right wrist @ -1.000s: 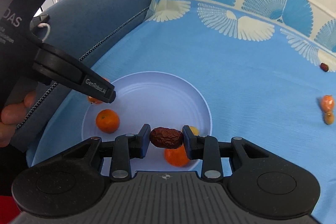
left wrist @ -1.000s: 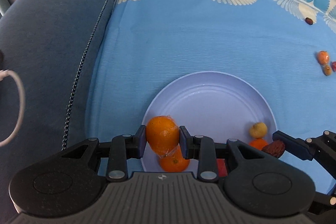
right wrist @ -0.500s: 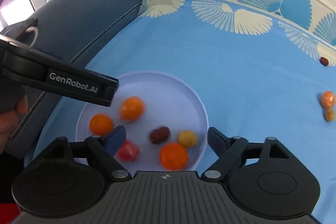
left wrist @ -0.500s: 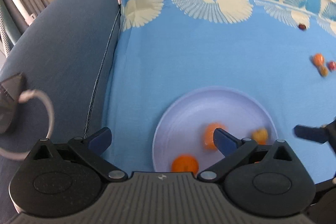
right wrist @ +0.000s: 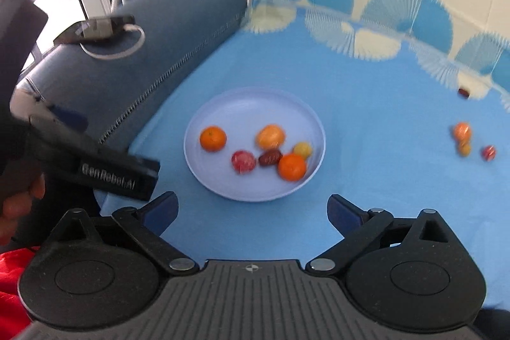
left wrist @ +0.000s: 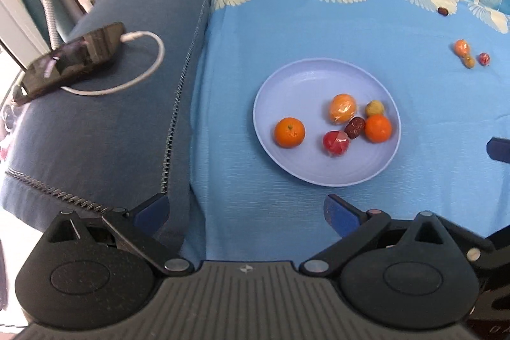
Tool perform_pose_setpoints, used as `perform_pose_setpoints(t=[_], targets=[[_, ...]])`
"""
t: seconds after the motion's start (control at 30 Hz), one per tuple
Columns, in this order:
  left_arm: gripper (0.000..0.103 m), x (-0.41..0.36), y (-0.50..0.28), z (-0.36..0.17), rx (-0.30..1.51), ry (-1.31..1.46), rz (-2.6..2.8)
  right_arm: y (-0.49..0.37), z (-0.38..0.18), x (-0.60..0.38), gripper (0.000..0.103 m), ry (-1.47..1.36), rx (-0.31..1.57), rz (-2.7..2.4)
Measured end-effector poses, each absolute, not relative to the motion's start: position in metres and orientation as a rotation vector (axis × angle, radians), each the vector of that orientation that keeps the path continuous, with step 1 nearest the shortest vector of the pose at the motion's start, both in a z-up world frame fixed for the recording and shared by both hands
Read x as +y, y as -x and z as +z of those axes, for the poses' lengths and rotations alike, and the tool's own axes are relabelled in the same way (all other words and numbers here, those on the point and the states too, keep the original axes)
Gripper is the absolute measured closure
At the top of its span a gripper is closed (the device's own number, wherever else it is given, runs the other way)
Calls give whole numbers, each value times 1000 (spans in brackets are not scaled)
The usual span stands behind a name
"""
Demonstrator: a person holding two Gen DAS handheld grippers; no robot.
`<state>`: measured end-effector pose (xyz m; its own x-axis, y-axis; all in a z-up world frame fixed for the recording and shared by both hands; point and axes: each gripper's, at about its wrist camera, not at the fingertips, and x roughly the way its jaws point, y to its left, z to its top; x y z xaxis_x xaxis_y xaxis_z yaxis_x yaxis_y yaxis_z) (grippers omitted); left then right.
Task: Organize fruits
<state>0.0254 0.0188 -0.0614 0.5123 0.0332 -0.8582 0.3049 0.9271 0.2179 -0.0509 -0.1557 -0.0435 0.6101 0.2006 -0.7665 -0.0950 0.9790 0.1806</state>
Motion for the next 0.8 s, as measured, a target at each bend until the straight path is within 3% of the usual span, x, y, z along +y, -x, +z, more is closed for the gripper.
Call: perform_pose_setpoints(t=[0.8], targets=[[0, 21, 39, -15, 878, -338, -162, 113, -7, -141, 1, -69, 747, 141]])
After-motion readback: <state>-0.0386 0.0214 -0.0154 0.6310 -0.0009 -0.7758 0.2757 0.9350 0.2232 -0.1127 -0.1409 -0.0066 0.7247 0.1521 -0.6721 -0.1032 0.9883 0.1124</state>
